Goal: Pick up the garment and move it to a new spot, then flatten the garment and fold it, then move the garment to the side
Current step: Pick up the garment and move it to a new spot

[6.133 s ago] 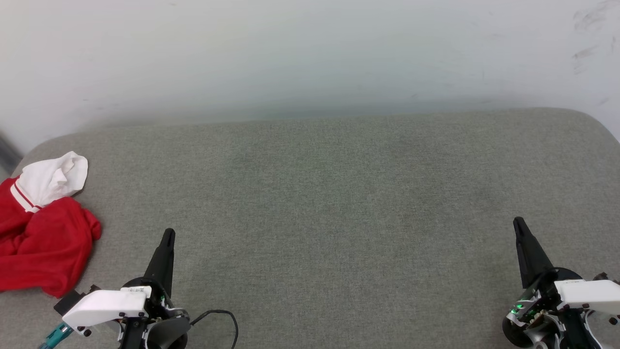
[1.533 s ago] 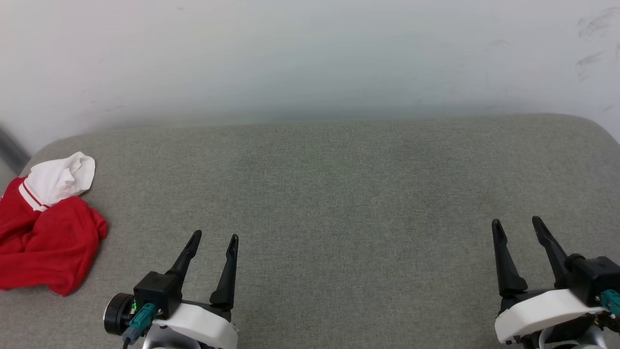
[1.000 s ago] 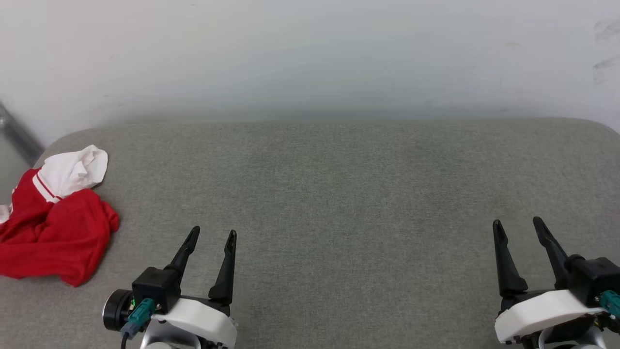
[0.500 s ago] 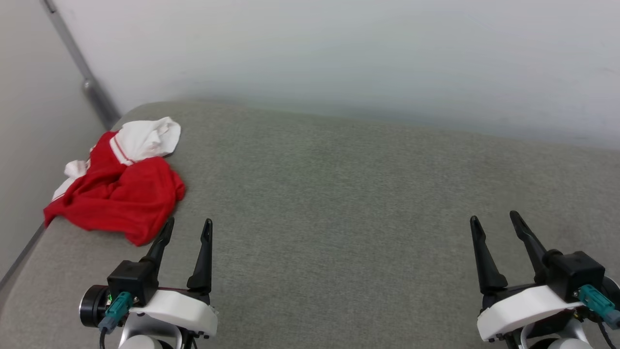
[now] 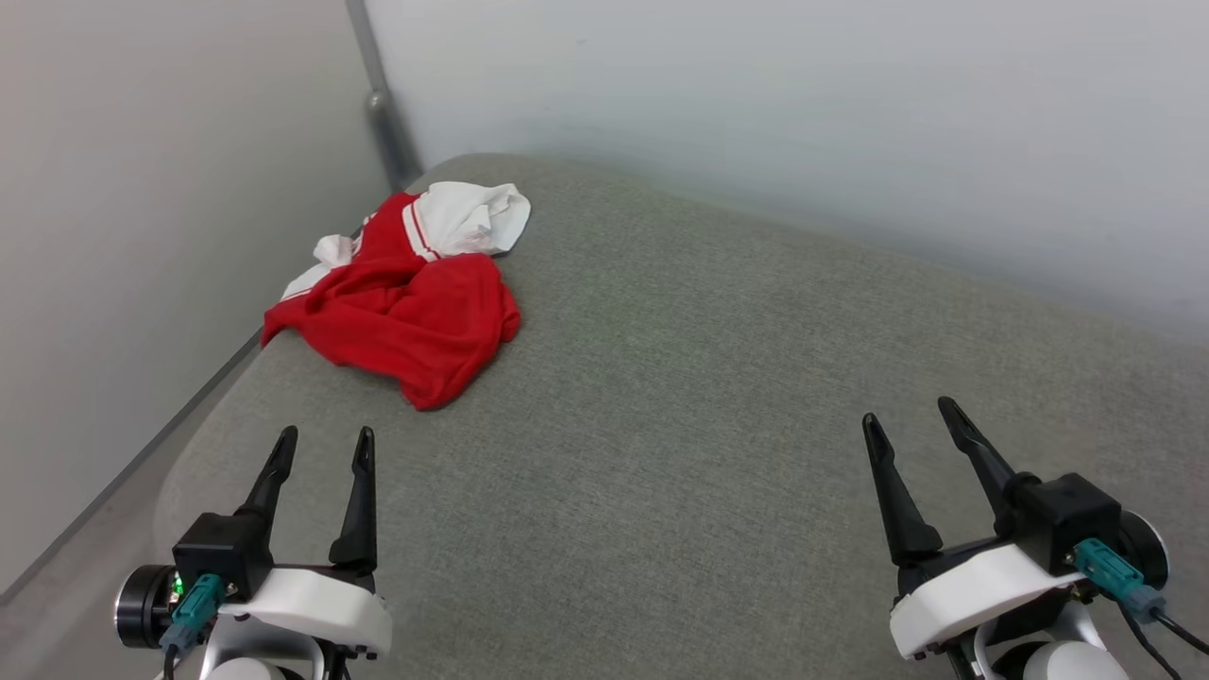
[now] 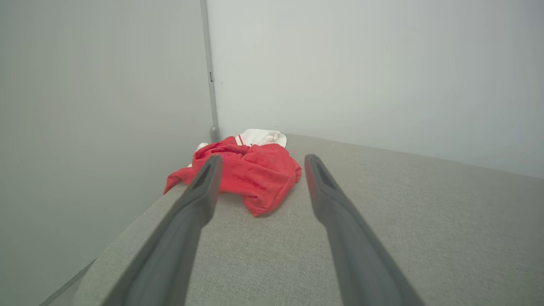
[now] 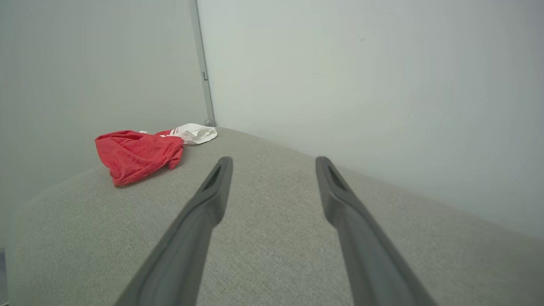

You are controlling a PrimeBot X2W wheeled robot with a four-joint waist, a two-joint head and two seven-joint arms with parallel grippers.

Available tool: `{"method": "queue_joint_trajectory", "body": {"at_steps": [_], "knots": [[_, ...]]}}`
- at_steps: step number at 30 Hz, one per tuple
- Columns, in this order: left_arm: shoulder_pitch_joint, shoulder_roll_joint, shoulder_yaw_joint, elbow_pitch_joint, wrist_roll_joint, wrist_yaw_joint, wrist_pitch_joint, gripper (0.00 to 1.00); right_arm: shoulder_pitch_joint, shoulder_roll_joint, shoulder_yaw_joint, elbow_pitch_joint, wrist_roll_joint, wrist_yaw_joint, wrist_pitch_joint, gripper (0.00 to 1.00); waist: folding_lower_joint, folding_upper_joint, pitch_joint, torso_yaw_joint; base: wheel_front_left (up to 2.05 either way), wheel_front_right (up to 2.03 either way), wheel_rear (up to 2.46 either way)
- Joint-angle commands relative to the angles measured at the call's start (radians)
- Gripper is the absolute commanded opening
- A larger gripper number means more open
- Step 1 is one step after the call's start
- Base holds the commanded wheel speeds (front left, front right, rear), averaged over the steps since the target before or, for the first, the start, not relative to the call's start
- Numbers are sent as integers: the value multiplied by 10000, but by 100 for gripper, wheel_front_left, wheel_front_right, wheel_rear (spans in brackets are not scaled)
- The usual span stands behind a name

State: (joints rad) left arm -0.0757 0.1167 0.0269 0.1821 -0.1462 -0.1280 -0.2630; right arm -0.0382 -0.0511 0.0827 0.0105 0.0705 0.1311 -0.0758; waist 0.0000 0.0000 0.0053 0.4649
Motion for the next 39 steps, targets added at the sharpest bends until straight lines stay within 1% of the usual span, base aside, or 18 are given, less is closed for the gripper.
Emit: {"method": "queue_joint_trajectory", "body": {"at_steps": [1,7,11,15,17,19,21,25,30,32,35,39], "knots": [[80,8,2,-37,27,-2,-21,100,-129,12,4,18,12,-5,-36,100,0,0,33,234,0,0,0],[107,-10,71,-48,46,-15,-21,100,-203,12,36,33,-44,-5,-36,100,0,0,73,415,0,0,0],[-17,-2,147,-21,21,-21,-21,100,-342,12,77,-29,-87,-5,7,100,0,0,189,398,0,0,0],[-403,33,222,177,-58,-24,-21,100,-527,11,33,-184,-236,-5,133,100,0,0,461,229,0,0,0],[-711,200,152,361,-80,-24,-21,100,-680,11,0,-328,-376,-5,223,100,0,0,693,85,0,0,0],[-1091,286,213,597,-339,-27,-21,100,-795,11,-29,-449,-432,-5,319,100,0,0,934,-110,0,0,0],[-1572,496,292,969,-629,-31,-21,100,-951,9,-105,-581,-538,-7,402,100,0,0,1236,-349,0,0,0],[-2715,1026,366,1778,-1158,-33,227,100,-1265,-12,-117,-842,-767,-5,587,100,0,0,1988,-848,0,0,0],[-4245,1924,319,2851,-1687,-35,964,100,-1613,-102,-94,-1153,-925,-7,838,100,0,0,2976,-1423,0,0,0],[-4786,2333,140,3308,-1950,-36,1435,100,-1744,-107,-156,-1262,-956,-5,906,100,0,0,3319,-1620,0,0,0],[-5529,3098,-168,3967,-2507,-24,2341,100,-1952,-90,-159,-1401,-995,-5,970,100,0,0,3820,-1910,0,0,0],[-6180,4107,-934,4677,-3335,-24,3527,100,-2229,-60,-156,-1470,-1029,-7,967,100,0,0,4367,-2229,0,0,0]]}}
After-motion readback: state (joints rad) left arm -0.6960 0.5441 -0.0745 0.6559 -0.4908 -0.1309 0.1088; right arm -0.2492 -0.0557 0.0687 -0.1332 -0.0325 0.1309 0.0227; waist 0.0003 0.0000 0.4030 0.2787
